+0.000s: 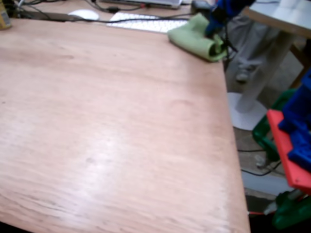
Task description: Clean the table
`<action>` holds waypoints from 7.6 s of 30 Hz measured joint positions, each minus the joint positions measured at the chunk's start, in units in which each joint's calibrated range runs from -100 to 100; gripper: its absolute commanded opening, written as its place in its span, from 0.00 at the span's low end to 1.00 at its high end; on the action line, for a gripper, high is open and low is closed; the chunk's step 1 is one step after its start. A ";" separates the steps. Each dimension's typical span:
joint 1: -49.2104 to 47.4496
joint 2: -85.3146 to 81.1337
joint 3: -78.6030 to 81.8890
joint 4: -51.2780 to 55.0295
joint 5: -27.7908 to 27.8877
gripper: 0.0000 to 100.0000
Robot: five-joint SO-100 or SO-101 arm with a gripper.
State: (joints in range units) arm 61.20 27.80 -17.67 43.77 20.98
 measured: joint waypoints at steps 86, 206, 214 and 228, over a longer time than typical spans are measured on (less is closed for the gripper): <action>-46.41 -22.40 -23.90 30.23 2.20 0.00; -103.99 -36.14 50.23 18.39 -14.26 0.00; -91.69 -30.18 45.99 17.23 -8.89 0.00; -90.09 -30.09 50.14 17.39 -7.37 0.00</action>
State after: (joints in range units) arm -28.89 -2.29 32.46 61.16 13.60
